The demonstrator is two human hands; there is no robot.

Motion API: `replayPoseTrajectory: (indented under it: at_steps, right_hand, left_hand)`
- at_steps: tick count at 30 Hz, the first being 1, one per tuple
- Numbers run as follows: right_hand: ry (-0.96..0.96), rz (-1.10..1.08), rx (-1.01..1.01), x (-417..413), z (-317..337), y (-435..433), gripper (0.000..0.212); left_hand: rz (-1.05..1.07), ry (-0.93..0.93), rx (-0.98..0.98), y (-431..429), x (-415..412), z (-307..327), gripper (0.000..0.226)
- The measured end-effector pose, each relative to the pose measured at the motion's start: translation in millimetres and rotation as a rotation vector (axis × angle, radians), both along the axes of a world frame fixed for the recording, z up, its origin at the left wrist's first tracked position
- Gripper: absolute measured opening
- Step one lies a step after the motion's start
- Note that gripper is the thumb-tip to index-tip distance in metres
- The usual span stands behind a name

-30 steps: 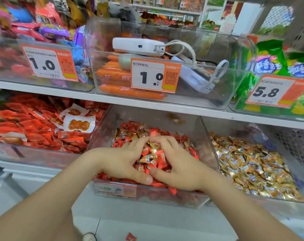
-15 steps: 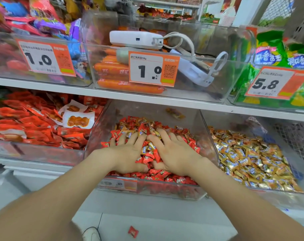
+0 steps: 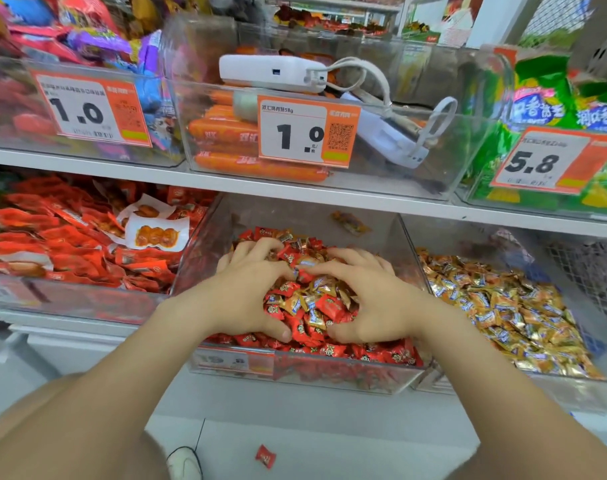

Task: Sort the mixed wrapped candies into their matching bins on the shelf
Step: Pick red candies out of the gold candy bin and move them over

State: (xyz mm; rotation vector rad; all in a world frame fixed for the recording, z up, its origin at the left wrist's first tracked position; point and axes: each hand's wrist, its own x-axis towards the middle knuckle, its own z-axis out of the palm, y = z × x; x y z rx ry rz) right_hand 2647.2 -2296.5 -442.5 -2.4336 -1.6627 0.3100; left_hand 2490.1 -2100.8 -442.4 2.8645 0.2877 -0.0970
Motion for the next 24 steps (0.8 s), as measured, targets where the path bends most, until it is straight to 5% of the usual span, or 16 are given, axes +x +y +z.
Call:
replayPoseTrajectory:
  at_steps: [5, 9, 16, 24]
  right_hand:
    - [0.077, 0.021, 0.35, -4, 7, 10, 0.049]
    - [-0.052, 0.158, 0.128, -9, -4, 22, 0.056]
    - [-0.091, 0.108, 0.179, 2, -6, 17, 0.02]
    - [0.25, -0.168, 0.436, 8, 4, 7, 0.013]
  left_hand:
    - [-0.028, -0.218, -0.162, 2, 2, 9, 0.064]
    - [-0.051, -0.141, -0.071, -6, 7, -4, 0.063]
    - [-0.028, -0.203, -0.046, -6, 8, -10, 0.02]
    - [0.025, -0.208, -0.123, -4, 9, -6, 0.033]
